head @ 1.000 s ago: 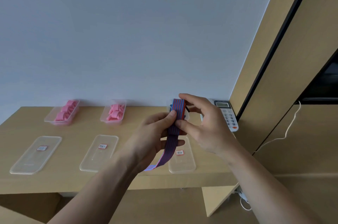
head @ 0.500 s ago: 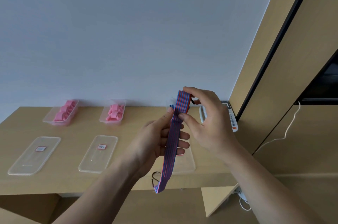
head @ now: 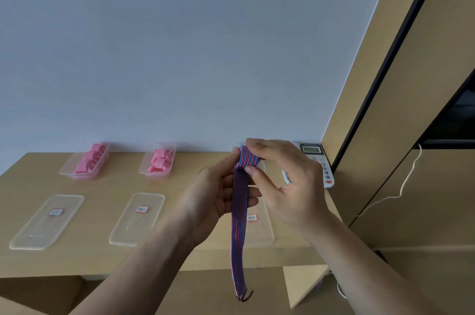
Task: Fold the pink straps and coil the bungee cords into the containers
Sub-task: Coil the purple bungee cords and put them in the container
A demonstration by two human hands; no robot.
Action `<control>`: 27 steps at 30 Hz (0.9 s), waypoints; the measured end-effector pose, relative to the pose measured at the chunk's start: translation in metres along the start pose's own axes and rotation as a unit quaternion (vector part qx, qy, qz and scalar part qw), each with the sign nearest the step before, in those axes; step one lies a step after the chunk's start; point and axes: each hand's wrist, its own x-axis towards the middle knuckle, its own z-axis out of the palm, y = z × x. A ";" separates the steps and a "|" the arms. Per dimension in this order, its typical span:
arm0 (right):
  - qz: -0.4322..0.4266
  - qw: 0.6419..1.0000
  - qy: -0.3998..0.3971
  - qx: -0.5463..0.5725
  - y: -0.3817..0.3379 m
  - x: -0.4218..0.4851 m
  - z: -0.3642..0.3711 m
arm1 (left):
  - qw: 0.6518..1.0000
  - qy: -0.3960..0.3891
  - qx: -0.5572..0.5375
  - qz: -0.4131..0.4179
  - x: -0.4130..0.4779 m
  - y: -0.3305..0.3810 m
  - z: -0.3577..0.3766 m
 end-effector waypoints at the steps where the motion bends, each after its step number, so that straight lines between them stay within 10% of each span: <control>1: -0.002 1.000 0.002 0.001 0.001 -0.001 0.001 | 1.000 0.003 -0.007 0.000 0.000 0.000 0.000; 19: -0.112 0.993 -0.005 -0.028 0.010 -0.036 0.016 | 1.000 -0.007 -0.014 0.012 0.004 0.008 -0.004; 27: 0.091 0.995 -0.040 0.015 -0.004 -0.018 0.001 | 0.997 -0.015 0.016 0.068 0.007 0.007 -0.010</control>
